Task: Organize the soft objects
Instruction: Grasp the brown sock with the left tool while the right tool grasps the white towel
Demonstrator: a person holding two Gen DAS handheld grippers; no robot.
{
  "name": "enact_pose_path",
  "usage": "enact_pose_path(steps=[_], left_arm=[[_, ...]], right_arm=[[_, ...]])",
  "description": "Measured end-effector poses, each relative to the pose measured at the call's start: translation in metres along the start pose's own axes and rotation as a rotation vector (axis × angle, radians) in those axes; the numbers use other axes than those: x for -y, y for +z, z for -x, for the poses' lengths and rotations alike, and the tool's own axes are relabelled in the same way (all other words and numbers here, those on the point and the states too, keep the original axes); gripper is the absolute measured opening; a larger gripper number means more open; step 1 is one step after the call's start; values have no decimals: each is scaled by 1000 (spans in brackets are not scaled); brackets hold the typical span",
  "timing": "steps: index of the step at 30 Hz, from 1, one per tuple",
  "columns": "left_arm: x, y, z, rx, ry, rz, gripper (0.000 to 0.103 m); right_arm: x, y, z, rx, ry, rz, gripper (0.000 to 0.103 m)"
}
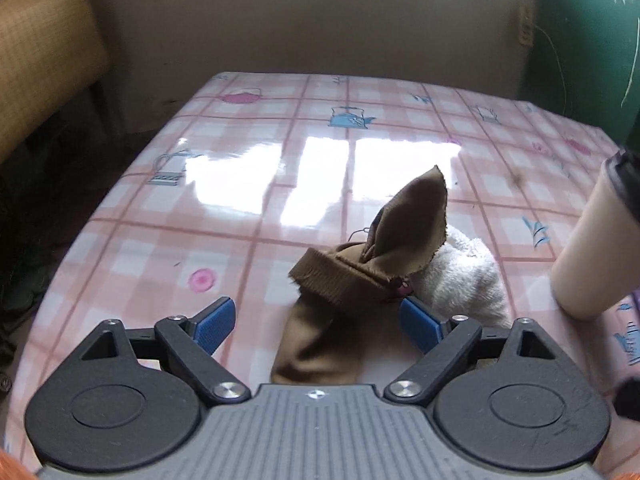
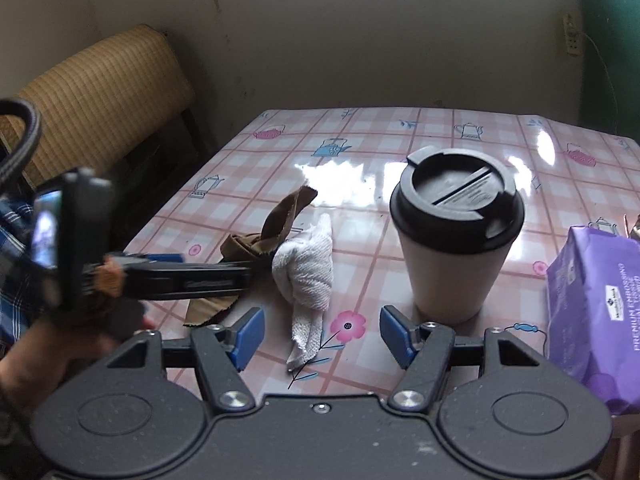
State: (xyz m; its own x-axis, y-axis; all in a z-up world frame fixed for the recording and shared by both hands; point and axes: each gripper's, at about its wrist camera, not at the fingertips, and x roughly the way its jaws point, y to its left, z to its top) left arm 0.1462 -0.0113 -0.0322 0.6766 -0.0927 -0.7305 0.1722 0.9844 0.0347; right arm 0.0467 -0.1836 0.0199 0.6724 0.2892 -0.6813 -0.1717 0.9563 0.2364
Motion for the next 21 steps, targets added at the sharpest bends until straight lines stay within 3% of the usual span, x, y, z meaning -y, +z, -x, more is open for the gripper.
enact_pose_path(steps=[3,5,8,10,11,14,21], left_arm=[[1,6,-11,23,-11,-4,92],[0,7,-19,17,-19,-15,86],[-8,1,-19,34,-60,0,54],[-19,-2,-13,37,-94,45,44],[-26,-4,-9,37,-110,73,42],[-41,-8,5,55,-41,77,41],[-75,-19,41,56,18,166,41]], right_arm=[[-3,-1,-9,-8,2,4,77],[-5,-1,-16,-13,3,11,77],[-12,-1,-29,-19,-1,31,77],[-17,0,-39,-19,-2,41,78],[-19,2,-44,-20,-5,49,79],[-29,9,-62,-11,-33,76,80],[-47,21,-113,-35,-142,81,84]])
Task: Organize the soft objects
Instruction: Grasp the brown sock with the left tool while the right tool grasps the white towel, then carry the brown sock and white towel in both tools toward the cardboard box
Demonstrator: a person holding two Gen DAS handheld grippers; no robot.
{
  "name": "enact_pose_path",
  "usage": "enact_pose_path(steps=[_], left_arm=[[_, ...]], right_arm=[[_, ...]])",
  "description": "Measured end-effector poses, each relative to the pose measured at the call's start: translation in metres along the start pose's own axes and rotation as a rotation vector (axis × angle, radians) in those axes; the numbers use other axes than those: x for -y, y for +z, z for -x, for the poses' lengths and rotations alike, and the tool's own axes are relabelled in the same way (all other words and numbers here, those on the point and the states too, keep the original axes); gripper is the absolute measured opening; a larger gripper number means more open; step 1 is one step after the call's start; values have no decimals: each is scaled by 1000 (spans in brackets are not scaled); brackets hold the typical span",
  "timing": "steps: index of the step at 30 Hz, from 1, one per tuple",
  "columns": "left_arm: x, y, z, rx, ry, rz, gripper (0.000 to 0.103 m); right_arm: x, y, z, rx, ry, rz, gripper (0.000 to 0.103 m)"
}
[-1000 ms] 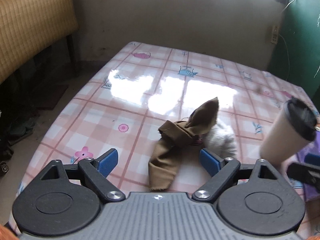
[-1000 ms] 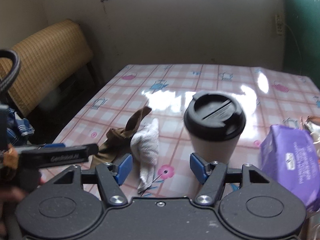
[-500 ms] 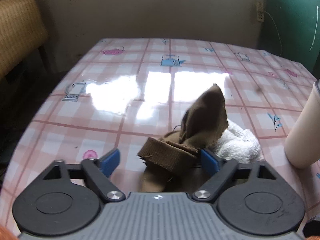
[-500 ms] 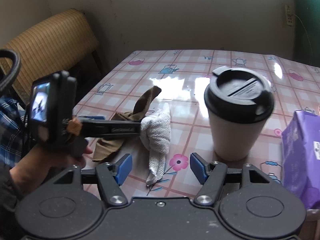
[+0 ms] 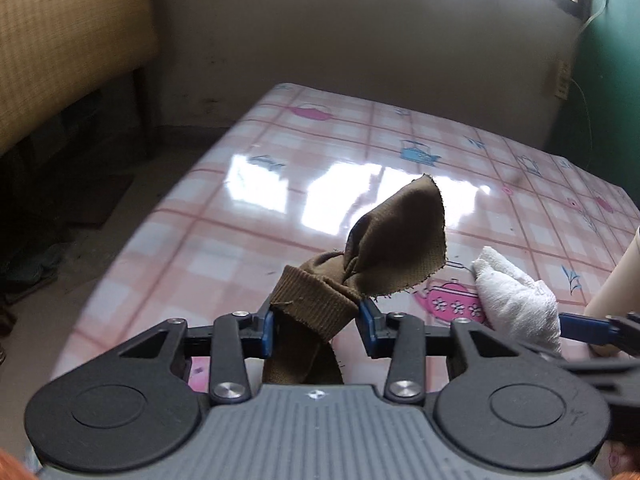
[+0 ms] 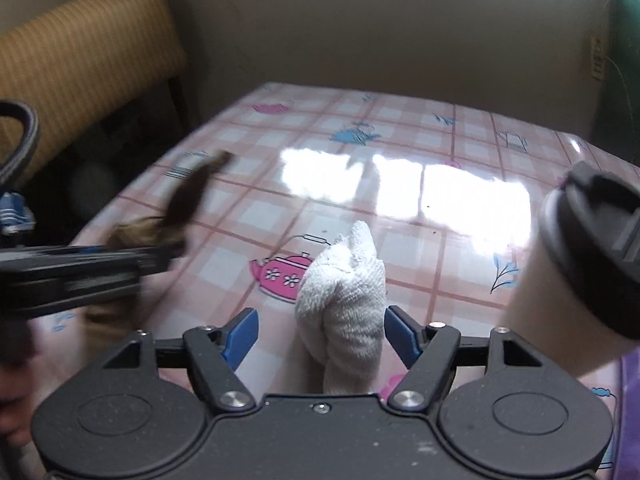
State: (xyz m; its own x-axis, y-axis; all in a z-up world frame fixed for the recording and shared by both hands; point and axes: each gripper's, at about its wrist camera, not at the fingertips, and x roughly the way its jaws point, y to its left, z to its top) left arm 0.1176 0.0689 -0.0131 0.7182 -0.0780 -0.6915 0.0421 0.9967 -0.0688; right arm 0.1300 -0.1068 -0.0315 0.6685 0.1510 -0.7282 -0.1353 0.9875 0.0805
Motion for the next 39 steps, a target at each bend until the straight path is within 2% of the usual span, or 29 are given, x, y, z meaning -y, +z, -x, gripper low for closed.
enact_pose_path(steps=[2,5,6,8,17,29,39], left_arm=[[-5,-2,8,2,2,12,41],[-7,-4,15,-3,-5,31,41],[-4,-3,15,-2,-5,35,41],[2,-1,16,-3,1,47,41],[31,22,36,28,2,57,41],[64,46,68,77,-7,14,41],[79,54,80,95,-34,11,41]], right_arm=[[0,2,-11,0,-30,-8,84],[7,5,-27,-33,-13,-49,81],[7,6,-26,-17,-22,-35,54],[7,7,-21,-15,-13,-20,51],[14,25,53,104,22,-48,50],[40,46,134,200,23,-85,51],[58,55,159,210,64,-104,51]])
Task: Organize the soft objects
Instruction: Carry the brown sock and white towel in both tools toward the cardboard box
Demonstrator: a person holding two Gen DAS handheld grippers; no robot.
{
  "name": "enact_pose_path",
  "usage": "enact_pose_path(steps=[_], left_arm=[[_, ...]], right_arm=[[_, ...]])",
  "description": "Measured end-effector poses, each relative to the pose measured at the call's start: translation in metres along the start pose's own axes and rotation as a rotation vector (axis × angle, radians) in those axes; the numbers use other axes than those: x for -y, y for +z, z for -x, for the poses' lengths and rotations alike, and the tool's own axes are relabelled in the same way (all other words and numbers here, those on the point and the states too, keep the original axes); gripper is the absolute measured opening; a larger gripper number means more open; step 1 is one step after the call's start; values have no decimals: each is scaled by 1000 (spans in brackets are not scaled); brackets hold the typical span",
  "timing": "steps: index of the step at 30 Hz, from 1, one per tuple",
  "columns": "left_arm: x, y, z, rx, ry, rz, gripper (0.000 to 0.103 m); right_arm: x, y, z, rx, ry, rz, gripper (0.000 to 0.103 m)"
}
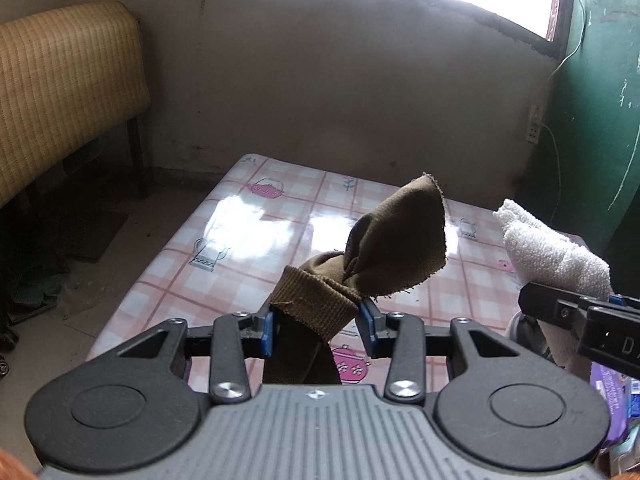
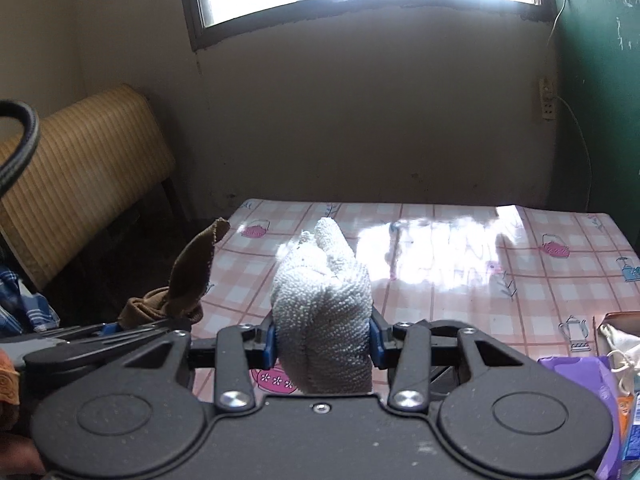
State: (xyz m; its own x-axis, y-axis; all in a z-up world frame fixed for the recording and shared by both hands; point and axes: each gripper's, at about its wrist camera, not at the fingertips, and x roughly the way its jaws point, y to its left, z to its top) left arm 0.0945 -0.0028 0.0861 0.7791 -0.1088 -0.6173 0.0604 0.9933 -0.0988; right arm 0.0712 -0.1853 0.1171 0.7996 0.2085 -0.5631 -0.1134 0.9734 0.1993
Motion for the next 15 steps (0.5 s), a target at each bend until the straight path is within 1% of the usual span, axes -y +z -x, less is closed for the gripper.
enact_pose_path(steps=[5,15], left_arm=[[13,5,0,2,-17,-12,41],[41,10,-9,-11,-35,-43,41]], right_arm=[[4,6,6,12,-19,-2,51],[26,11,10,6,-72,-22,51]])
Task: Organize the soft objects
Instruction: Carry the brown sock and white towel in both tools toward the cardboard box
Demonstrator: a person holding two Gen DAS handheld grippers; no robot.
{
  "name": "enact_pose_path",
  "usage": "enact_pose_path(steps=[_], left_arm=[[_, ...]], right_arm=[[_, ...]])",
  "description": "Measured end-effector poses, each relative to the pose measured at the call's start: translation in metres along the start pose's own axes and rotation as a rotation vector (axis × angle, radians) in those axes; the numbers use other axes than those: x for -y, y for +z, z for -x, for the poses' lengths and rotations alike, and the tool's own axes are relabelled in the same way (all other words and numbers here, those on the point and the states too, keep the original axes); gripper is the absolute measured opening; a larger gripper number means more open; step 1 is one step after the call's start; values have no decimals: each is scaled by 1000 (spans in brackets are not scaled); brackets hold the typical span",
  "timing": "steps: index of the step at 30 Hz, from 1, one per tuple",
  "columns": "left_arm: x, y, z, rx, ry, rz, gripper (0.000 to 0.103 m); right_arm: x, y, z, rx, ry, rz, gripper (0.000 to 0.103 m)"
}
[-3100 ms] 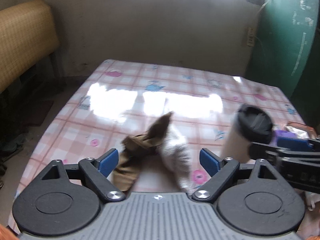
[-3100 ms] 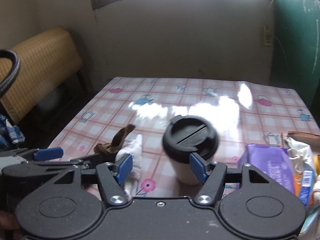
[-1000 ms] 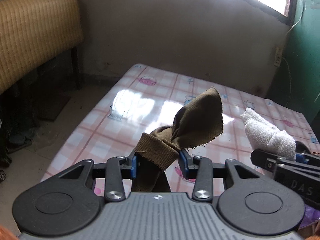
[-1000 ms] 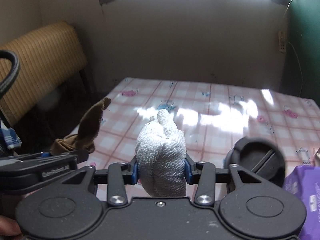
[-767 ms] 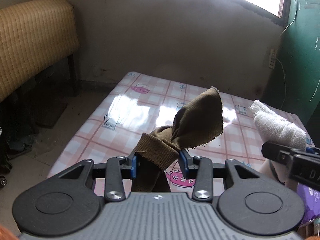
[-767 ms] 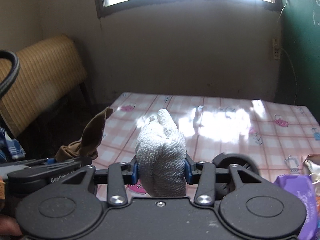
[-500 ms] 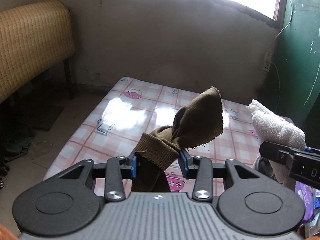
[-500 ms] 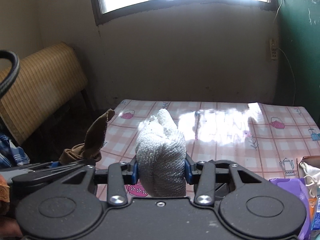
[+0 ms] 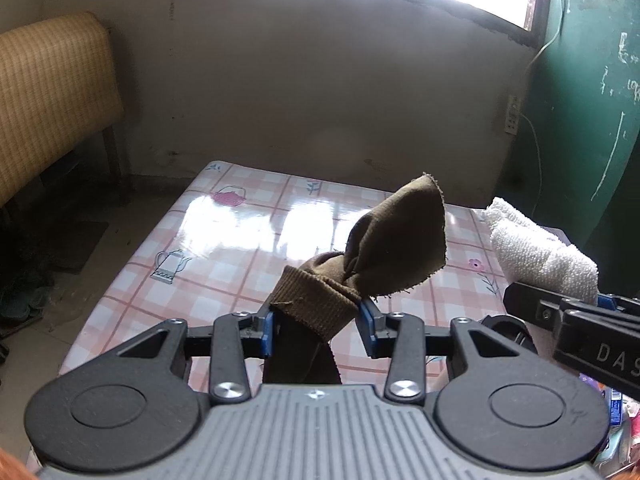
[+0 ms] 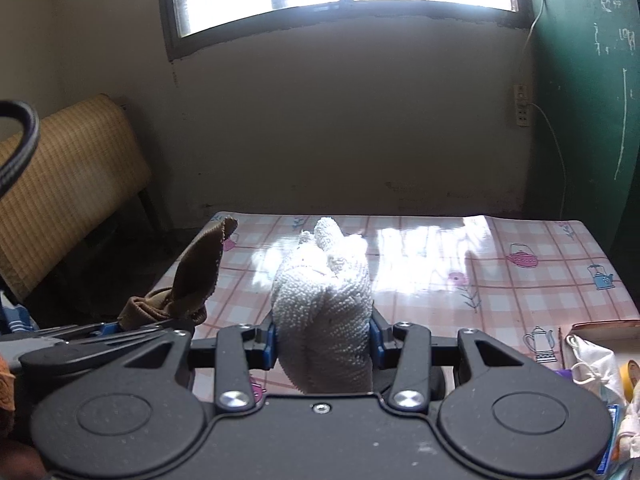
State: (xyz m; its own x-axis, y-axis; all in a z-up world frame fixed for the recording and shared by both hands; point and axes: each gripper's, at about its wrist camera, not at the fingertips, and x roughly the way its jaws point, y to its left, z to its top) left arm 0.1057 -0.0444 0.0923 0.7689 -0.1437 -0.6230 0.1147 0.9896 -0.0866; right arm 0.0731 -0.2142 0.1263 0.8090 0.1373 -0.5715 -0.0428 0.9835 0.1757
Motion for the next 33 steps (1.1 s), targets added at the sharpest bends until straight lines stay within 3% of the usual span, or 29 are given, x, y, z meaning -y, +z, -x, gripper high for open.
enact_pose_path(steps=[33], left_arm=[[69,-7,-16,-28,-78,-103,41]], right_arm=[[67,0,19,8,-87,-79,51]])
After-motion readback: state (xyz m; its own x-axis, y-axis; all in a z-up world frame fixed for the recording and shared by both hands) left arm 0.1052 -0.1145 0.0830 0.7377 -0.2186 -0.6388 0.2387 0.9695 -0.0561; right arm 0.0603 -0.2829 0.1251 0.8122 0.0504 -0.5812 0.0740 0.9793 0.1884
